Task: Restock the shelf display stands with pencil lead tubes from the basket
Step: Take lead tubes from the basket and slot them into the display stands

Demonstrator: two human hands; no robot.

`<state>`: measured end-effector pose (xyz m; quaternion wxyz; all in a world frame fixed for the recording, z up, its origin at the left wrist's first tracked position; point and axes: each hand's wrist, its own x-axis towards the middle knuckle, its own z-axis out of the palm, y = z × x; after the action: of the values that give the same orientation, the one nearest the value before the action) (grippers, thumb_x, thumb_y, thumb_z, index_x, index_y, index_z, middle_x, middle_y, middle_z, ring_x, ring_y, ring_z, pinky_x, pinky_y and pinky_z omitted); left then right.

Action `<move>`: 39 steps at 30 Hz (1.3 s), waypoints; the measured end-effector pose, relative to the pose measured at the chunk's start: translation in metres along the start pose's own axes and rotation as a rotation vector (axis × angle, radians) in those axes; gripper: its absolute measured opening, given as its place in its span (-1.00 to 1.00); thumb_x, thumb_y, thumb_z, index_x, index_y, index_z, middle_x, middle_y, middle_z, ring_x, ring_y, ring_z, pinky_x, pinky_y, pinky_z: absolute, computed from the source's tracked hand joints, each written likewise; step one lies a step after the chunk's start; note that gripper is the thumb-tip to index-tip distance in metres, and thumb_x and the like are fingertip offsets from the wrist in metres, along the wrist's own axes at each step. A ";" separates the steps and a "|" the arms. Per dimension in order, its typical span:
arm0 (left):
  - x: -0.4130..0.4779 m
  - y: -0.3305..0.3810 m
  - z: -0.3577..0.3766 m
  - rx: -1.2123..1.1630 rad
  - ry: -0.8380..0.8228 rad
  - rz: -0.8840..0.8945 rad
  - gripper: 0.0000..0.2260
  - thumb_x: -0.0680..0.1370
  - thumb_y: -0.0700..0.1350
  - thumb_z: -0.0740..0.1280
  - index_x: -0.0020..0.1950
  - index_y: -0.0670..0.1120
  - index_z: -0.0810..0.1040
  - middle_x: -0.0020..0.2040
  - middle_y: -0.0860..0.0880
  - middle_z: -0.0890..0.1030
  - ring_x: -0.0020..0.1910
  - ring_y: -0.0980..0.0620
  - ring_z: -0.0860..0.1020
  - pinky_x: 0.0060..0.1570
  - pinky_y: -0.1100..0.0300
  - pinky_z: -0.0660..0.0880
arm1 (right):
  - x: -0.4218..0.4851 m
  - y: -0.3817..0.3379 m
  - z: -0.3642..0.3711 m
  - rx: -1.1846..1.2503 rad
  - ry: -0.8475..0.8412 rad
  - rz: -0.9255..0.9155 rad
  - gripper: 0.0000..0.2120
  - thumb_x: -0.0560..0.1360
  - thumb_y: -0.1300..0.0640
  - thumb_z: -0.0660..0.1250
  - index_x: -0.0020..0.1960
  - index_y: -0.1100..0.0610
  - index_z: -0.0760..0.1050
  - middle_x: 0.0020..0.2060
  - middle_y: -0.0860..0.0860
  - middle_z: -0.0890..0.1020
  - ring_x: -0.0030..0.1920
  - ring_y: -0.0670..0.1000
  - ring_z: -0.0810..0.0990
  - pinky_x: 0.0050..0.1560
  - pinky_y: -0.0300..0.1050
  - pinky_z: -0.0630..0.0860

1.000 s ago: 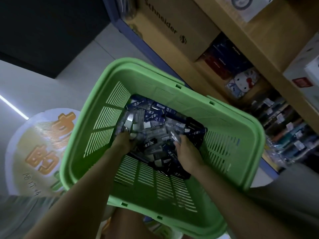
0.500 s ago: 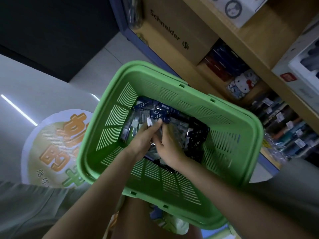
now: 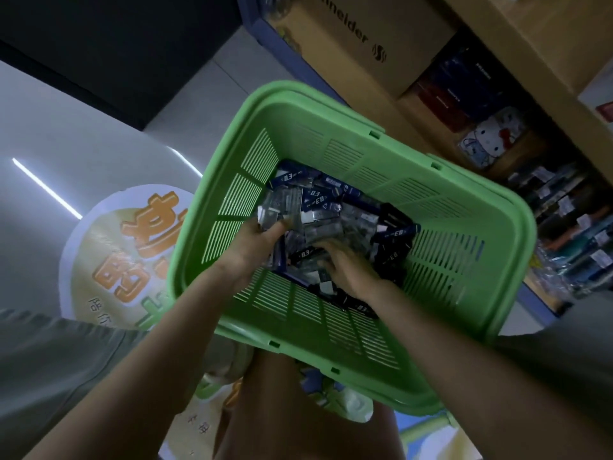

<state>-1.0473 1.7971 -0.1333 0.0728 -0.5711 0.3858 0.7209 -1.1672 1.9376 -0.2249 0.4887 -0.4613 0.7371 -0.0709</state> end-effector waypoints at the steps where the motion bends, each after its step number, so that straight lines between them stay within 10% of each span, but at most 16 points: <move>1: 0.000 -0.001 -0.003 -0.005 0.008 0.003 -0.68 0.45 0.07 0.31 0.06 -0.13 0.46 -0.15 -0.06 0.54 -0.06 -0.14 0.57 0.28 -0.21 0.36 | 0.002 0.001 0.002 -0.026 -0.049 0.004 -0.56 0.61 0.18 0.19 0.47 0.12 0.24 0.44 0.04 0.30 0.41 0.07 0.30 0.35 -0.12 0.25; 6: -0.005 0.001 -0.008 0.022 0.019 -0.011 -0.84 0.59 -0.05 0.22 0.05 -0.13 0.43 -0.20 -0.05 0.51 -0.35 0.07 0.54 -0.30 0.19 0.50 | 0.011 0.001 0.012 -0.144 -0.077 -0.020 -0.41 0.57 0.06 0.27 0.52 0.12 0.11 0.46 0.05 0.23 0.41 0.11 0.24 0.36 -0.06 0.22; 11: -0.013 0.008 -0.001 -0.029 0.016 0.003 -0.90 0.58 -0.05 0.22 -0.07 -0.06 0.42 -0.17 -0.03 0.50 -0.16 -0.02 0.52 -0.02 0.06 0.52 | 0.021 -0.005 0.017 -0.288 -0.128 0.063 -0.27 0.50 -0.11 0.33 0.50 0.12 0.08 0.44 0.13 0.26 0.40 0.15 0.21 0.35 0.05 0.19; 15: -0.014 0.009 0.000 -0.030 0.024 0.017 -0.90 0.60 -0.09 0.20 -0.10 -0.06 0.44 -0.24 0.00 0.51 -0.27 0.07 0.51 -0.42 0.31 0.51 | 0.018 -0.005 0.025 -0.305 -0.112 0.087 -0.34 0.51 -0.05 0.35 0.43 0.21 0.14 0.36 0.19 0.34 0.33 0.16 0.30 0.31 0.02 0.33; 20: -0.013 0.005 -0.001 0.000 0.053 -0.021 -0.90 0.60 -0.13 0.23 -0.11 -0.08 0.44 -0.35 0.00 0.53 -0.39 0.07 0.52 -0.45 0.31 0.49 | 0.014 0.012 0.023 -0.334 -0.181 0.100 -0.62 0.59 0.20 0.22 0.36 0.22 0.23 0.30 0.16 0.41 0.26 0.13 0.38 0.22 -0.06 0.33; 25: -0.016 -0.001 -0.002 -0.033 0.078 -0.079 -0.93 0.54 -0.21 0.30 -0.10 -0.15 0.42 -0.31 -0.07 0.50 -0.37 0.03 0.53 -0.19 0.17 0.54 | 0.006 -0.003 0.006 0.125 -0.112 0.258 -0.67 0.64 0.02 0.10 0.34 0.15 0.25 0.24 0.11 0.46 0.13 0.10 0.48 0.07 -0.03 0.44; 28: -0.022 -0.004 0.001 -0.093 0.121 -0.071 -0.91 0.52 -0.25 0.33 -0.09 -0.16 0.42 -0.34 -0.08 0.49 -0.45 0.06 0.52 -0.36 0.27 0.52 | -0.004 -0.028 -0.012 0.375 0.030 0.214 -0.68 0.64 -0.03 0.09 0.31 0.12 0.23 0.19 0.09 0.50 0.08 0.09 0.53 -0.05 -0.08 0.44; 35: -0.049 -0.004 0.016 -0.272 0.069 0.072 -0.89 0.51 -0.23 0.35 0.00 -0.19 0.47 -0.20 -0.10 0.60 -0.27 0.01 0.61 -0.33 0.24 0.57 | -0.032 -0.093 -0.061 0.653 0.185 0.092 -0.41 0.62 -0.11 0.03 0.52 0.19 0.00 0.49 0.10 0.18 0.47 0.09 0.20 0.38 -0.05 0.19; 39: -0.074 0.005 0.029 -0.230 -0.032 0.227 -0.76 0.49 -0.17 0.36 0.09 -0.28 0.51 -0.14 -0.13 0.67 -0.19 -0.03 0.66 -0.23 0.15 0.59 | -0.047 -0.119 -0.086 0.954 0.282 0.082 -0.69 0.64 -0.04 0.04 0.13 0.23 0.29 -0.19 0.02 0.50 -0.18 -0.04 0.50 -0.09 -0.14 0.45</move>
<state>-1.0475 1.8374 -0.0642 -0.0689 -0.5169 0.3615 0.7729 -1.1574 1.8758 -0.0839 0.5433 -0.1431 0.6989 -0.4425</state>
